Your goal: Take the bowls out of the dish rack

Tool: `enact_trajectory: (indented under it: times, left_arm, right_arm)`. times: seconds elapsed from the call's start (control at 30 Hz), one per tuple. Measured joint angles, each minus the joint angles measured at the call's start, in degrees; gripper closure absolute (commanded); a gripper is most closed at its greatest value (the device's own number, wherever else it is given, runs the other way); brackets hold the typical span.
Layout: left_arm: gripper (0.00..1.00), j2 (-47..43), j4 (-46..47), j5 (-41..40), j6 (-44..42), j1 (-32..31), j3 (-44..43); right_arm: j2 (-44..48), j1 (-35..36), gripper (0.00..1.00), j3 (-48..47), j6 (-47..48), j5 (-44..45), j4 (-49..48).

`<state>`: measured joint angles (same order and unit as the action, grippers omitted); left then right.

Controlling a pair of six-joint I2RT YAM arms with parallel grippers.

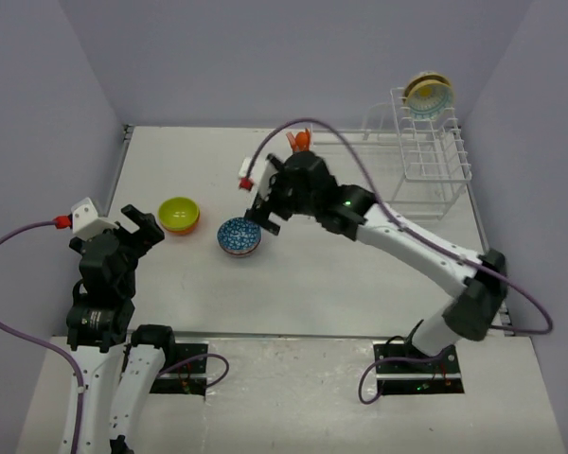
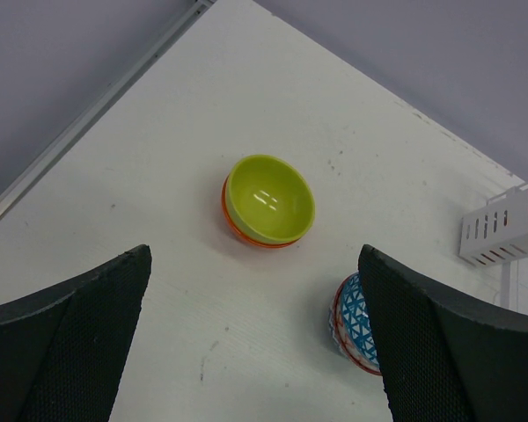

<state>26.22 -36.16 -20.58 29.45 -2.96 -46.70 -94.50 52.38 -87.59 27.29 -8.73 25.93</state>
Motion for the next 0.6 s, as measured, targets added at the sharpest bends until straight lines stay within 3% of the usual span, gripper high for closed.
enact_trajectory:
  times: [0.13,0.3,0.37,0.43,0.6]
  left_arm:
    - [0.0,0.0,0.0,0.0,0.0,0.0,0.0]
    - [0.0,-0.2,0.0,0.6,0.0,0.0,0.0]
    - [0.0,-0.2,0.0,0.7,0.0,0.0,0.0]
    - [0.0,-0.2,0.0,0.9,0.0,0.0,0.0]
    - [0.0,-0.2,0.0,1.1,0.0,0.0,0.0]
  right_arm:
    - [16.8,-9.0,0.01,1.6,-17.3,8.1,-11.6]
    - [21.6,-41.6,0.01,-1.4,-50.7,1.3,-19.2]
    - [20.1,-50.6,0.03,0.2,-63.7,-1.7,-21.7]
    - [18.4,-55.6,0.14,6.2,-77.9,-3.9,-26.8]
    - [11.9,-59.0,0.18,19.2,-103.1,-0.9,-33.7]
